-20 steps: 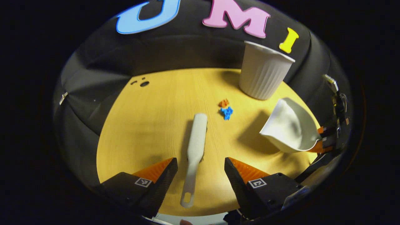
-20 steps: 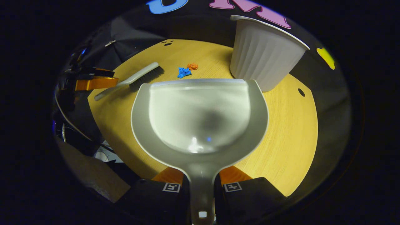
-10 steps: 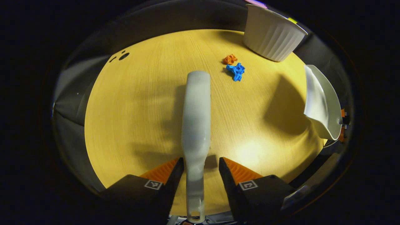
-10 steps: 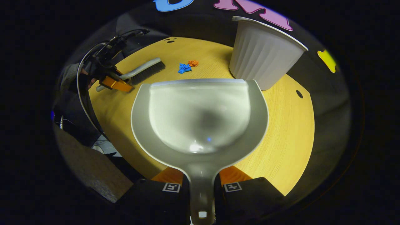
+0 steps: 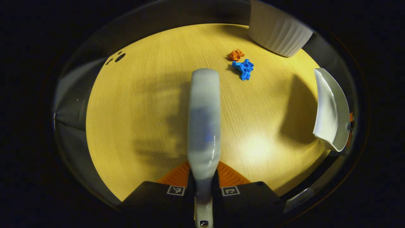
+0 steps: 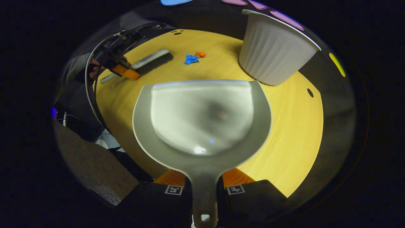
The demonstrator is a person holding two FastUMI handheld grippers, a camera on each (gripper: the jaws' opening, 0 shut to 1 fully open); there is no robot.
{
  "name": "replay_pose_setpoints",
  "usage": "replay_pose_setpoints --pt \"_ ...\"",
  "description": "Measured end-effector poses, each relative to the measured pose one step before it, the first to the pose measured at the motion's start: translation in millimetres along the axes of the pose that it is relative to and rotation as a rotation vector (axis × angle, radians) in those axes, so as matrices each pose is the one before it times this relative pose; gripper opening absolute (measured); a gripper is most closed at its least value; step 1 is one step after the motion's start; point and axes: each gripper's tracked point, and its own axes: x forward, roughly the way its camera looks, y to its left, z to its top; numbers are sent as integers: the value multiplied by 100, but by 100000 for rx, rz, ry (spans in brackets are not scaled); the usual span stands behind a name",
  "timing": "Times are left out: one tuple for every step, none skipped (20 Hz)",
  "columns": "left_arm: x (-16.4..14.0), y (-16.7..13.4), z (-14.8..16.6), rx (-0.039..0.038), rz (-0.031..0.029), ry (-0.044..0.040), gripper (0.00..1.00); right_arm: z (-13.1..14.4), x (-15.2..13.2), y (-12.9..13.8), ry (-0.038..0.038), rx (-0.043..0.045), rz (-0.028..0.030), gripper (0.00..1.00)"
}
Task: Pick up the small broom and dustpan from the desktop, sweep the trash into the dustpan with the broom, and then empty the trash into the garbage bin.
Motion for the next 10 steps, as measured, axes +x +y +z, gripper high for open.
replay_pose_setpoints --pt "-176 200 1082 2040 1699 -2557 26 -247 366 -107 3882 -753 43 35" --pt "-171 104 1261 1700 1177 -3119 25 46 229 -145 3083 -667 -138 36" --pt "-224 220 1567 963 1228 -3244 24 77 355 -112 2110 -701 -135 41" --pt "-138 348 1545 308 1513 -3035 24 10 385 -87 1882 -846 -113 41" --pt "141 275 1542 -91 791 -1957 24 92 240 -4 1373 -1079 34 36" --pt "386 83 1247 25 554 -485 24 162 95 61 1081 -621 395 41" --pt "566 51 1102 637 597 17 24 158 153 138 597 -299 561 36" --pt "656 -19 924 1718 331 409 24 181 179 117 222 53 258 36" --pt "659 -286 873 2493 -206 70 24 64 69 -57 -79 69 -118 36" --pt "575 -365 516 2511 -728 816 24 -43 -23 -159 -72 147 -455 36"
